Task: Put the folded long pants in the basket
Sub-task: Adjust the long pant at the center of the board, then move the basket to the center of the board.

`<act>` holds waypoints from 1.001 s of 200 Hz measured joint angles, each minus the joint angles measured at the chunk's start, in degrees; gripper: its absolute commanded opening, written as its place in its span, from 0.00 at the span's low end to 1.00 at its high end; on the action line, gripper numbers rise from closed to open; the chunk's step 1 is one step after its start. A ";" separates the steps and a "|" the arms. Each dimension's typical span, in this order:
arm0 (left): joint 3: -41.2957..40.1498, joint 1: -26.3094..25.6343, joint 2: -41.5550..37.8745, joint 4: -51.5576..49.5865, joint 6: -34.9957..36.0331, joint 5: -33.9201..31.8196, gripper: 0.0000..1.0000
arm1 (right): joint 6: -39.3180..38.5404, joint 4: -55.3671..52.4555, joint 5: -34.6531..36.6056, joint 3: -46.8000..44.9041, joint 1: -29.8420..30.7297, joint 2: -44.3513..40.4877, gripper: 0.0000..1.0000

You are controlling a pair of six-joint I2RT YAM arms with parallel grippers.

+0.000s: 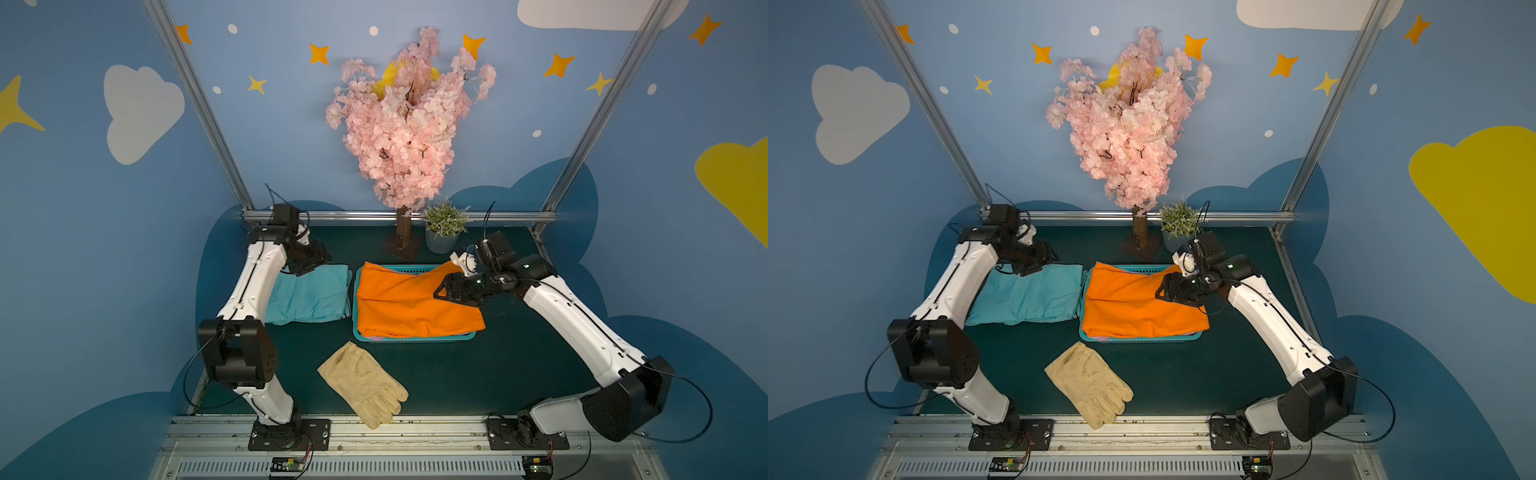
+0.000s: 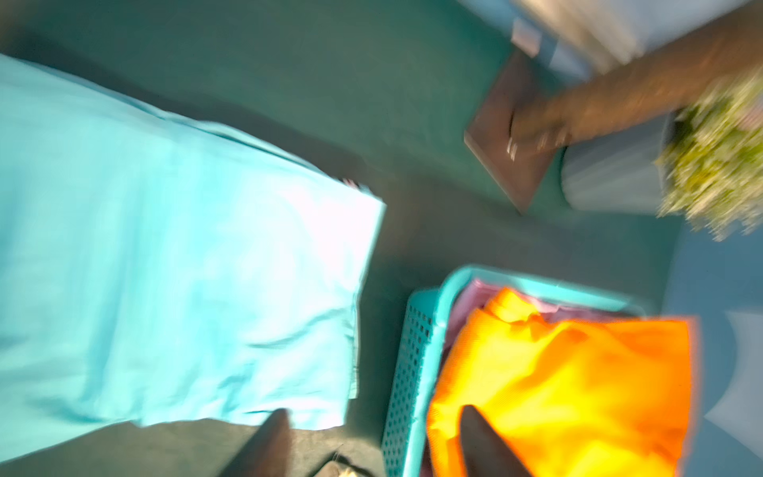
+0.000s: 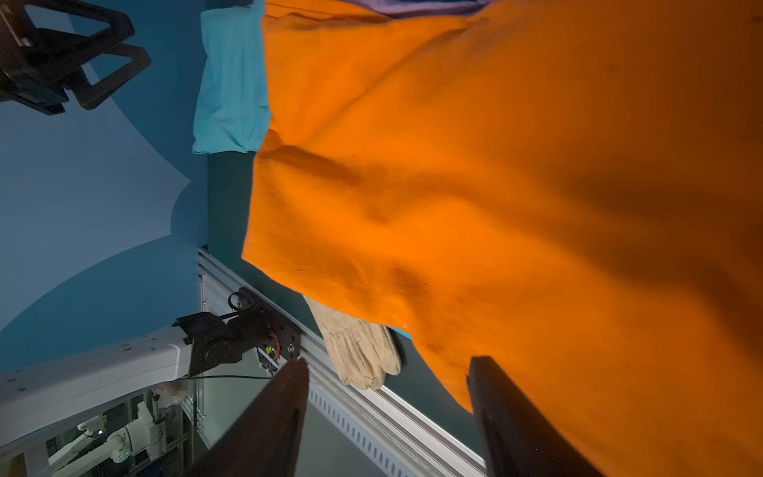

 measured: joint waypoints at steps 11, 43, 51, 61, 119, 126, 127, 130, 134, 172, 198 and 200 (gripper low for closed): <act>-2.56 5.79 -1.64 0.57 -1.05 2.80 0.37 | 1.62 1.57 0.31 3.15 4.04 2.89 0.64; -6.49 14.43 2.58 -0.55 -2.40 7.17 0.25 | 6.69 5.38 0.76 19.71 17.20 18.67 0.60; -7.23 15.80 4.11 -0.52 -2.54 7.85 0.25 | 7.98 5.86 0.98 25.31 19.78 23.87 0.59; -8.63 17.90 5.81 -0.28 -3.17 8.22 0.25 | 9.57 5.84 0.87 33.03 22.25 30.99 0.57; -12.00 23.30 8.48 0.31 -4.61 3.52 0.25 | 17.73 3.32 -0.13 64.13 26.51 63.14 0.52; -12.57 23.19 8.48 0.68 -4.63 2.64 0.25 | 18.34 2.58 0.20 63.41 26.18 64.08 0.52; -12.70 23.17 8.50 0.70 -4.66 2.43 0.25 | 18.40 2.45 0.26 63.30 26.12 64.13 0.52; -12.90 23.12 8.50 0.74 -4.70 2.08 0.25 | 18.78 2.21 0.46 62.53 25.90 64.26 0.51; -13.20 23.08 8.55 0.79 -4.72 1.66 0.25 | 19.63 2.43 0.24 61.75 25.66 64.28 0.51; -14.49 23.45 9.81 1.07 -4.79 -2.62 0.25 | 20.59 3.45 3.67 49.94 22.75 55.06 0.53; -15.02 23.93 10.56 0.96 -4.79 -5.29 0.25 | 18.88 2.45 8.09 42.25 19.56 47.58 0.53; -15.04 23.96 10.62 0.96 -4.79 -5.35 0.25 | 18.86 1.73 8.61 41.68 19.12 47.17 0.53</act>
